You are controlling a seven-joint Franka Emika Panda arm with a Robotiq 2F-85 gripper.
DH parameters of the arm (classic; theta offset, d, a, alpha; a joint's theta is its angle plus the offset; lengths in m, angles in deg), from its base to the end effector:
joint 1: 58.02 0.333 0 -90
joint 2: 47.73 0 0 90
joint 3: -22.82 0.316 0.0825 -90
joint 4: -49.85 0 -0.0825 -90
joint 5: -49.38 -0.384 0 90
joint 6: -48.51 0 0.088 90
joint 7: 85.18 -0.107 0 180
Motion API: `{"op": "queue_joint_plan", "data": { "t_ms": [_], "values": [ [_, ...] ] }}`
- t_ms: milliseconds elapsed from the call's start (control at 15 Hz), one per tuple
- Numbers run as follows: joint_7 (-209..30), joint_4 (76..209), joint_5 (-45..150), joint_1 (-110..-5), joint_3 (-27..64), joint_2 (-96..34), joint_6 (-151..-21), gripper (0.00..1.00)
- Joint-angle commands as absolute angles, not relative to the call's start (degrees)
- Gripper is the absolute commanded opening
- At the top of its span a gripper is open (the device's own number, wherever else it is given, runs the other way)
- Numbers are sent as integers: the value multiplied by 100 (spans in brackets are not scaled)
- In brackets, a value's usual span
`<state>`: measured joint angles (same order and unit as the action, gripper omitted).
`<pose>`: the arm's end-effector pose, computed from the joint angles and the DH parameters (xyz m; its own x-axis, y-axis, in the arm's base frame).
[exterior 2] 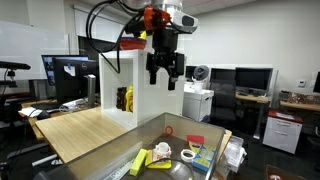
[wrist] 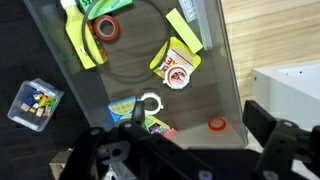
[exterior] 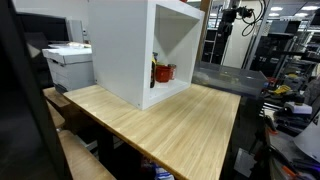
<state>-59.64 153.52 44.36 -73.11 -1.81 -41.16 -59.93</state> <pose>0.4634 -0.3657 0.4782 0.9627 -0.2706 -0.0038 -0.2705 -0.9619 -0.0404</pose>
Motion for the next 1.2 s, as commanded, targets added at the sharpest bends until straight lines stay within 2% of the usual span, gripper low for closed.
{"op": "queue_joint_plan", "data": {
  "t_ms": [0, 333, 667, 1133],
  "values": [
    [-5984, 15279, 4465, -7599, 110, -4027, -5977, 100],
    [-6053, 15186, 4382, -7686, 175, -3932, -5955, 100],
    [-5836, 14464, 3790, -8059, 302, -2960, -5549, 100],
    [-6237, 13738, 3165, -8629, 726, -1968, -5635, 100]
  ]
}}
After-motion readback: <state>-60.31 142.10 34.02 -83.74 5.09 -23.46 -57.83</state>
